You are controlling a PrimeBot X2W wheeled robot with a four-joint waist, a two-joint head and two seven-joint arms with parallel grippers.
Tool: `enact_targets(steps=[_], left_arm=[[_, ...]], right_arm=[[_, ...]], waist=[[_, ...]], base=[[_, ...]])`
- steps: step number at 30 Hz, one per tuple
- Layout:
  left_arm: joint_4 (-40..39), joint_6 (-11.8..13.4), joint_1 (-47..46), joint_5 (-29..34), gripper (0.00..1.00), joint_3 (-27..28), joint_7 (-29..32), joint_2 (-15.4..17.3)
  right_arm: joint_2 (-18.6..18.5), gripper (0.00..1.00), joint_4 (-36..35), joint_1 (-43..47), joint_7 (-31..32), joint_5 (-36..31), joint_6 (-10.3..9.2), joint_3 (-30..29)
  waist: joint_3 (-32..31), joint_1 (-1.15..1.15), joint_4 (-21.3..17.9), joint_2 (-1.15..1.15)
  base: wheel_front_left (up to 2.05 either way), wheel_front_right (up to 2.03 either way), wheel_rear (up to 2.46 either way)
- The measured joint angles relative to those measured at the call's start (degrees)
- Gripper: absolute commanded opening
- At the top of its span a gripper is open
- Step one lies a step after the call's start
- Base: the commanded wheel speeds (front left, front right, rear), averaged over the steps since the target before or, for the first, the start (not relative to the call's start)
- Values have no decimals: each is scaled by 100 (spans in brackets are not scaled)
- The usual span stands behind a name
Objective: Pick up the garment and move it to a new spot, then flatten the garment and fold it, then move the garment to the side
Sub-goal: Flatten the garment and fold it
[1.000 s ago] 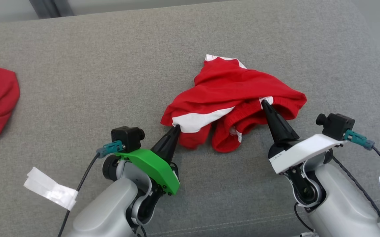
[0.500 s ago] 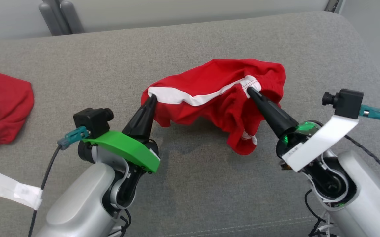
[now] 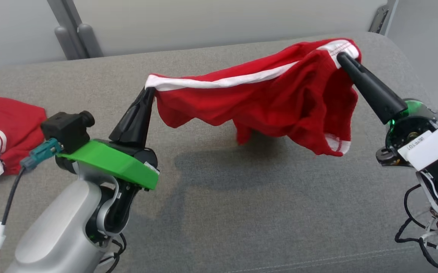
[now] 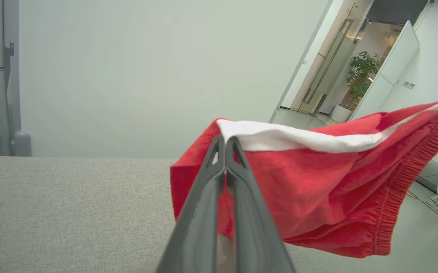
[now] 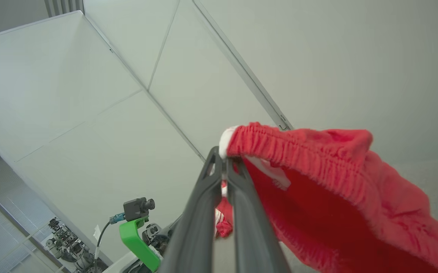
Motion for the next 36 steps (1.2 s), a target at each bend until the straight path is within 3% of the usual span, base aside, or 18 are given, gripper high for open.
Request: enact_targets(steps=[8,15,19,21,23,26,31,36], left_arm=[[-1128,20,-249,42,0,243,238,310],[-1849,107,-474,43,0,722,669,970],[-2136,162,-528,42,0,1076,916,1329],[-2212,190,-559,14,0,1295,964,1380],[-2345,202,-567,-69,0,1403,1079,1423],[-2449,202,-563,-204,0,1493,1194,1434],[-2588,203,-554,-271,0,1679,1366,1492],[-2495,203,-335,-322,0,2004,1471,1502]], right_arm=[[-27,0,-1027,-557,555,577,-113,44],[-99,0,-1699,-1035,947,1269,-468,-102],[-179,0,-1969,-1134,1072,1573,-791,-305],[-149,0,-1929,-1162,1144,1793,-976,-311],[-365,0,-1916,-1161,1194,1541,-1126,-391],[-258,0,-1826,-1157,1183,1731,-1285,-531],[-272,0,-1751,-1129,1139,1871,-1347,-750],[-524,0,-1748,-1112,1349,1876,-1360,-650]], waist=[[-242,0,98,0],[-428,0,204,0],[-453,0,246,0],[-449,0,250,0],[-431,0,245,0],[-406,0,256,0],[-351,0,261,0],[-326,0,263,0]], base=[[0,0,0],[0,0,0],[0,0,0],[0,0,0],[0,0,0],[0,0,0],[0,0,0],[0,0,0]])
